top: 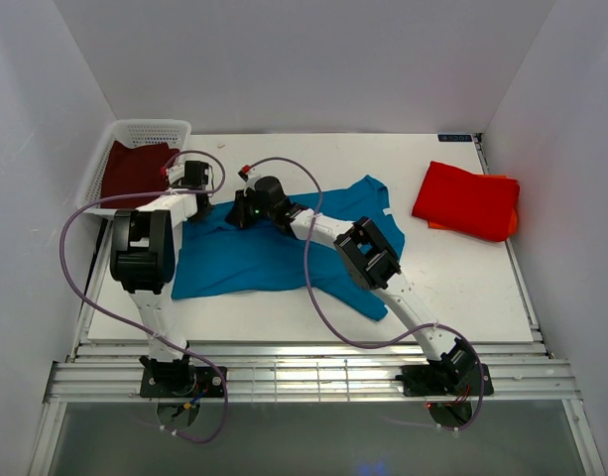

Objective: Fold and stack the t-shirts
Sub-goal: Fold the tshirt

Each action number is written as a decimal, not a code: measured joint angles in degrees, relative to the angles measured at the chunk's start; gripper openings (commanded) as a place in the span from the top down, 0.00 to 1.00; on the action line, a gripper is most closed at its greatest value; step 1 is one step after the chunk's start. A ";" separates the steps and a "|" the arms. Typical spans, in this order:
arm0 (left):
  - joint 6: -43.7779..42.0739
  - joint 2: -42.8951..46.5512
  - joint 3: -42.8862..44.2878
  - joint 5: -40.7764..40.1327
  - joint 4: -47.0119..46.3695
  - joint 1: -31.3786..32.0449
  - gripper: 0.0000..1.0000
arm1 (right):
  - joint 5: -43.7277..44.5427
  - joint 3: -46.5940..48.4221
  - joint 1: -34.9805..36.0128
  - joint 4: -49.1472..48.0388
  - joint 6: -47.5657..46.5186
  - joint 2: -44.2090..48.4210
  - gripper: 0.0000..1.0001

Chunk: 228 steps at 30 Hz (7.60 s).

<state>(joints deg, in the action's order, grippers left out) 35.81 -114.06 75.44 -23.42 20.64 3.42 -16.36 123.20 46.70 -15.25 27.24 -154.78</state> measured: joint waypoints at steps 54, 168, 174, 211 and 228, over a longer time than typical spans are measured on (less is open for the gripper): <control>4.74 16.90 -16.96 -7.41 -1.18 8.44 1.00 | 21.05 -34.82 -1.70 9.88 -14.45 43.15 0.92; 9.55 28.35 -28.57 -19.63 2.62 15.45 0.27 | 25.51 -74.51 -14.43 26.71 -14.03 80.00 0.55; 14.23 28.96 -33.64 -20.55 7.23 15.41 0.27 | 26.82 -81.33 -12.31 29.77 -10.62 84.15 0.56; 10.16 29.99 -38.21 -12.11 -6.01 8.68 0.70 | 37.92 -85.46 -10.29 39.15 1.66 79.93 0.61; 10.12 29.11 -37.66 -12.11 -5.66 8.68 0.70 | 41.38 -86.20 -10.29 37.40 4.22 77.11 0.92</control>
<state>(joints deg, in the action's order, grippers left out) 45.93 -84.95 37.78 -35.53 14.98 12.10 25.02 36.99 36.40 22.15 31.46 -77.67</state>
